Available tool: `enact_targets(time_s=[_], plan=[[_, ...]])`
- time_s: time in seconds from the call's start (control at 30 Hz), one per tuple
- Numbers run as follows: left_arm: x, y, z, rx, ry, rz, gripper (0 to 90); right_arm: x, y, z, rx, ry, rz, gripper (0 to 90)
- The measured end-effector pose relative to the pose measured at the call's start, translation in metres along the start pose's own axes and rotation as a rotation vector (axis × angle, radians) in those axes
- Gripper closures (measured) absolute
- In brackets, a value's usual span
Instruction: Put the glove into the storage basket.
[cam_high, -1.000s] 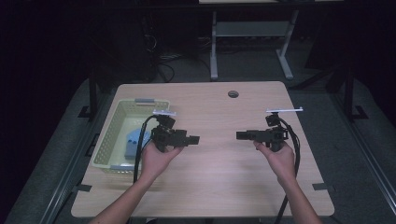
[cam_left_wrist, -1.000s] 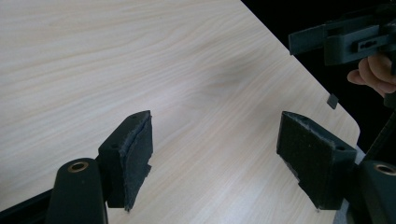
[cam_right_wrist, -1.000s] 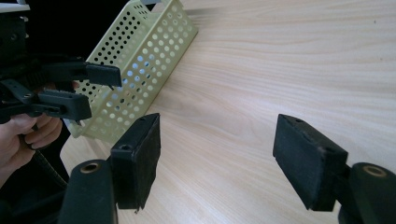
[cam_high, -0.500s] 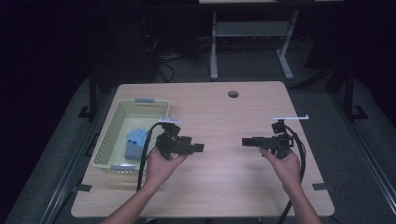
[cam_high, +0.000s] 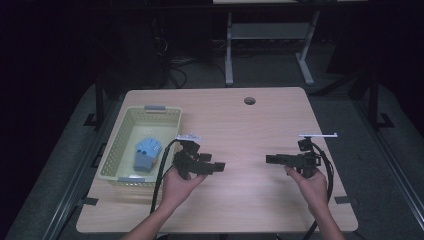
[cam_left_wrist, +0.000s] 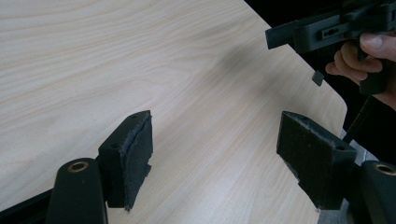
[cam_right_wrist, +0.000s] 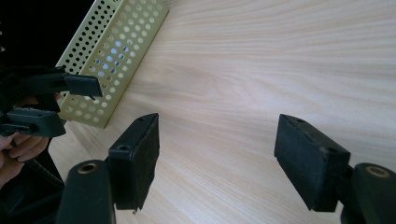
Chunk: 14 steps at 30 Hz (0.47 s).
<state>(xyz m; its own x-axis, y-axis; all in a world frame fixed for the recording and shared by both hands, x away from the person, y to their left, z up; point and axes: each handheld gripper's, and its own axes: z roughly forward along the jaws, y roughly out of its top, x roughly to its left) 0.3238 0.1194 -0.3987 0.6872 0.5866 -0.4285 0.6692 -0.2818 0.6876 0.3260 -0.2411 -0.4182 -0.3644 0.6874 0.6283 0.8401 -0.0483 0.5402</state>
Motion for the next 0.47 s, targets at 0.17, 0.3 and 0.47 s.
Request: enact_targets(time_s=[0.17,0.3,0.47], plan=[[-0.001,-0.008,0.002,-0.005,-0.018,-0.009,26.5,-0.006,-0.008,-0.001,0.004,0.002,0.01,30.3],[-0.005,-0.019,0.002,-0.01,-0.024,0.003,26.5,-0.008,-0.016,-0.003,0.006,0.001,0.002,29.9],[-0.012,-0.035,0.004,-0.024,-0.041,0.021,26.5,-0.005,-0.04,-0.008,0.006,-0.026,-0.044,28.8]])
